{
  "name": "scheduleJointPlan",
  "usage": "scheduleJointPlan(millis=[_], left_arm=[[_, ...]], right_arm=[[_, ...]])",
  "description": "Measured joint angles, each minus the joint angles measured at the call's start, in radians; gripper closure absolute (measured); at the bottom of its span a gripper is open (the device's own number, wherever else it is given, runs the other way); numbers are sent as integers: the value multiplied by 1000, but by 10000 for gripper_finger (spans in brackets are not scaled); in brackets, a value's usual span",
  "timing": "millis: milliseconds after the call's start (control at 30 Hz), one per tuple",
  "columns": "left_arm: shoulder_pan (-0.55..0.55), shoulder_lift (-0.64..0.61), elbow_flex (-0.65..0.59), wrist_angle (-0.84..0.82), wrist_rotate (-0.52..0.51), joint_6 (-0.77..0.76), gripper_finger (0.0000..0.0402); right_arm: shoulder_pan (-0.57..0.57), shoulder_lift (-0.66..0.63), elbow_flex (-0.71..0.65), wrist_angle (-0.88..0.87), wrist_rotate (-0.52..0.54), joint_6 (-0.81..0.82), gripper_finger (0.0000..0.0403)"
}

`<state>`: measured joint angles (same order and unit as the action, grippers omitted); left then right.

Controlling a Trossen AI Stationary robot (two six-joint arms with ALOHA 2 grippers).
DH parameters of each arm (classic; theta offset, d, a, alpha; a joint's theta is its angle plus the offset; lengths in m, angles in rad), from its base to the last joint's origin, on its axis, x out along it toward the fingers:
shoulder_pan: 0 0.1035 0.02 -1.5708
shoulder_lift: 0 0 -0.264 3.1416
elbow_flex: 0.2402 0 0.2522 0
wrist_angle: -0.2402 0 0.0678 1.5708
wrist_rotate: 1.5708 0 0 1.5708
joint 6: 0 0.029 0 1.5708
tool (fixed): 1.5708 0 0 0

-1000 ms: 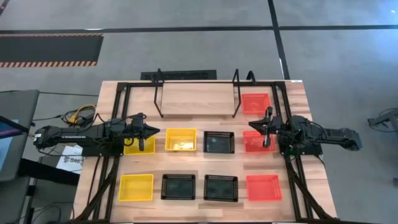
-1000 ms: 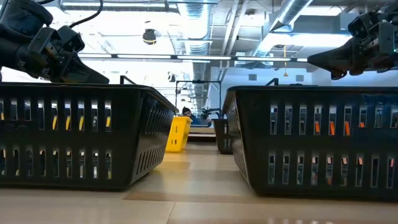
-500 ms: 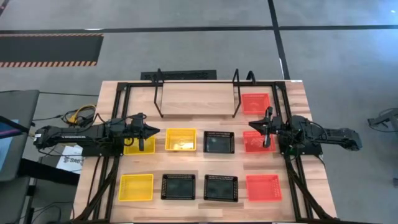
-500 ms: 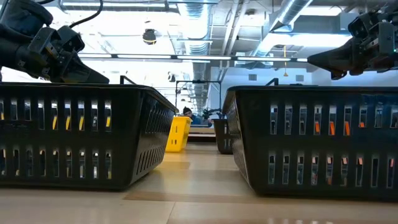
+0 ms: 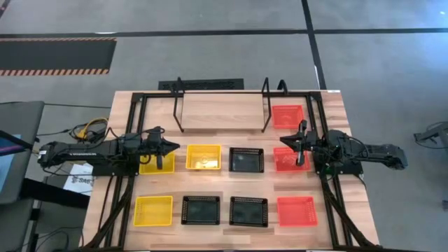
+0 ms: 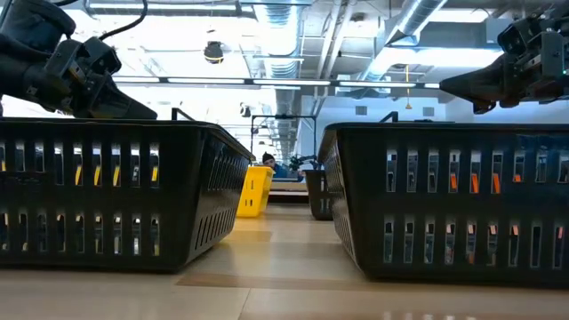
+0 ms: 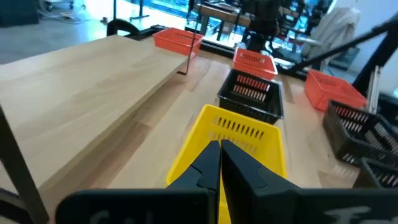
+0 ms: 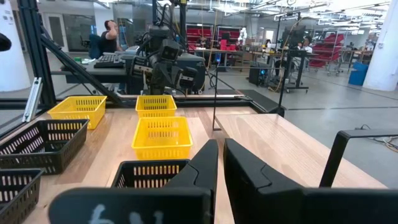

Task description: Stack baskets on shelf by color

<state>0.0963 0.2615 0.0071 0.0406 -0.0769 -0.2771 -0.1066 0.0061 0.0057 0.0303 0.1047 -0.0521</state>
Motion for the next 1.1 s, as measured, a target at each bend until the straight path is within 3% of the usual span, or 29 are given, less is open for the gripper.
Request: scheduleJointPlan(millis=[233,500,700,833,1100], left_arm=[[0,0,0,23,-20,-325,401],[0,0,0,72,-133,-399,401],[0,2,35,193,-139,-296,402],[0,0,102,286,-140,-195,402],[0,0,271,264,-142,43,402]], right_arm=[[0,0,0,0,0,0,351],[2,0,0,118,6,78,351],[1,0,0,404,6,436,351],[-1,-1,6,478,4,503,351],[-1,1,51,476,25,550,351]])
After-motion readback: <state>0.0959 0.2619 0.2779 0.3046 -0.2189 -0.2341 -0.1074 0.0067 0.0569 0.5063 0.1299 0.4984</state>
